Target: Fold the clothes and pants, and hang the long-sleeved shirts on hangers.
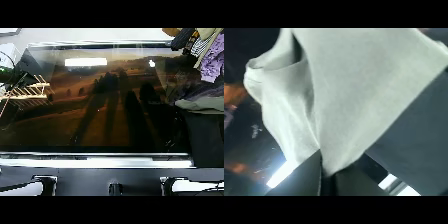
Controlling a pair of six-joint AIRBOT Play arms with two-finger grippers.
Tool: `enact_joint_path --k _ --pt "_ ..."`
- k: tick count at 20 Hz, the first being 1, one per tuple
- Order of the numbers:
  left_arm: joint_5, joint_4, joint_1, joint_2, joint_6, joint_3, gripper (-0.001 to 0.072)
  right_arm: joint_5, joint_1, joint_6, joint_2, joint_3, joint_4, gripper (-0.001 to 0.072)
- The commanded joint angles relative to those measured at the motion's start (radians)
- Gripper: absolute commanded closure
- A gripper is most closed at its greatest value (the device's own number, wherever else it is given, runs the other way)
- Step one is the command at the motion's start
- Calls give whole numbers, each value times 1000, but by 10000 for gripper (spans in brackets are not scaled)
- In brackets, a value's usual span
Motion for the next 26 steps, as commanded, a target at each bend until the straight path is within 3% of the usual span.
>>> enact_joint_path --k 1,6,13,18,26 --pt "0 -2 -1 0 0 1 693 -32 0 -5 18 -1 -51 690" --pt "0 -2 -1 0 0 1 693 -32 0 -12 35 -71 -137 690" --pt "0 -1 -1 0 0 0 693 94 0 -30 92 -446 -298 691" --pt "0 -1 -1 0 0 0 693 148 0 -17 138 -681 -299 690" --pt "0 -1 -1 0 1 0 693 93 0 -14 140 -805 -335 690"
